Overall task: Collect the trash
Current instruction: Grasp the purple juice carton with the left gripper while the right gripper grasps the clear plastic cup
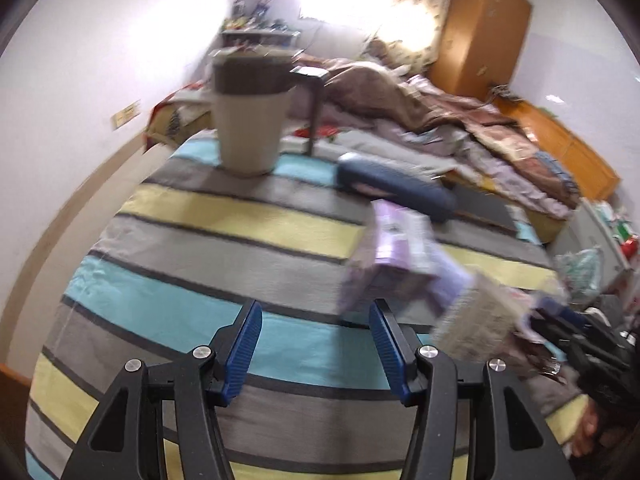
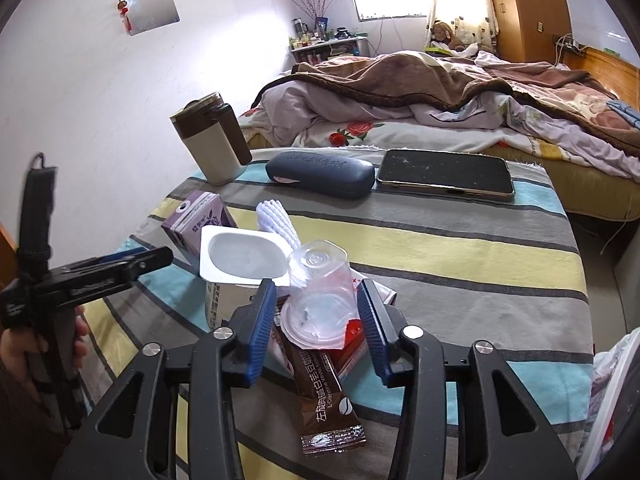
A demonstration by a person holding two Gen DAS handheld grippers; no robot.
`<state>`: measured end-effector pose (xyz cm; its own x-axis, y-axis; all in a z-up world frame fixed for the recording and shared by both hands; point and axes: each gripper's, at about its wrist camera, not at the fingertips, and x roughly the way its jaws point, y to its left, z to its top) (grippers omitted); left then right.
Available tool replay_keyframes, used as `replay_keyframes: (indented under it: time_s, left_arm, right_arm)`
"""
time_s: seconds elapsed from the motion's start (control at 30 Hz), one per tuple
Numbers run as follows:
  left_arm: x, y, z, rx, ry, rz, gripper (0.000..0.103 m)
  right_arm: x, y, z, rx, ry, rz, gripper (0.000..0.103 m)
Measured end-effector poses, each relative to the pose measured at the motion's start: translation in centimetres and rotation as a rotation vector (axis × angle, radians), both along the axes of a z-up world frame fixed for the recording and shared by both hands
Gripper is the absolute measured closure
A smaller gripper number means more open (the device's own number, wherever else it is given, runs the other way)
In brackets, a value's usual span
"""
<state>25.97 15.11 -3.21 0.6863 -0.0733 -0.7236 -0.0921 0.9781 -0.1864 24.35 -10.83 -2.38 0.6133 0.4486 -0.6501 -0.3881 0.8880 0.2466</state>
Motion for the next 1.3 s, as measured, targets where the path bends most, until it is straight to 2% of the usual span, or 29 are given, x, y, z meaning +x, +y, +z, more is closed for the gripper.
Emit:
replay_keyframes:
  time_s: [0.03, 0.1, 0.2, 0.3, 0.37, 0.63, 0.73, 0.8, 0.83, 0.9, 1.03, 1.3]
  left_arm:
    - [-0.2, -0.5, 0.4, -0.001, -0.019, -0.025, 0.043]
    - [-0.1, -1.4, 0.9, 0.003, -0.042, -0.058, 0.029]
    - [0.4, -2.4, 1.1, 0.005, -0.048, -0.075, 0.029]
    - [1.4, -2.6, 0.6, 0.029, -0.018, -0.033, 0.029]
    - [1.9, -2.5, 0.2, 0.018, -0.006, -0.019, 0.029]
    - [3.4, -3.2, -0.5, 0.057, -0.022, -0.043, 0.029]
    - [4.2, -3.1, -0.9, 0.049, -0.01, -0.039, 0.029]
    - [4.3, -3.3, -0.7, 0.056, -0.029, -0.044, 0.03]
    - [4.2, -3.4, -0.6, 0.058, -0.037, -0.047, 0.032]
    - [4.5, -3.5, -0.6, 0.053, -0.034, -0.057, 0.046]
    - [4.9, -3.6, -1.0, 0.039, -0.022, -0.069, 0.063]
    - [4.6, -3.6, -1.0, 0.049, -0.024, -0.067, 0.064]
  right_arm:
    - [0.0, 0.1, 0.0, -0.005, 0.0, 0.001, 0.059]
    - [0.0, 0.1, -0.1, -0.005, -0.001, -0.001, 0.06]
    - [0.0, 0.0, -0.1, -0.007, -0.002, -0.01, 0.065]
    - [-0.2, 0.1, -0.1, -0.011, -0.007, -0.012, 0.065]
    - [-0.2, 0.1, -0.1, -0.012, -0.011, -0.016, 0.065]
    - [-0.4, 0.0, -0.2, -0.002, -0.016, -0.022, 0.065]
    - [-0.3, -0.1, -0.2, 0.0, -0.016, -0.025, 0.065]
    - [-0.3, -0.2, -0.2, 0.002, -0.016, -0.025, 0.065]
    - [-0.3, -0.2, -0.2, 0.0, -0.017, -0.026, 0.065]
    - [-0.4, -0.3, -0.2, -0.001, -0.021, -0.028, 0.065]
    - [-0.3, -0.3, -0.2, 0.006, -0.02, -0.032, 0.065]
    - [-0.4, -0.4, -0.2, 0.01, -0.019, -0.032, 0.065]
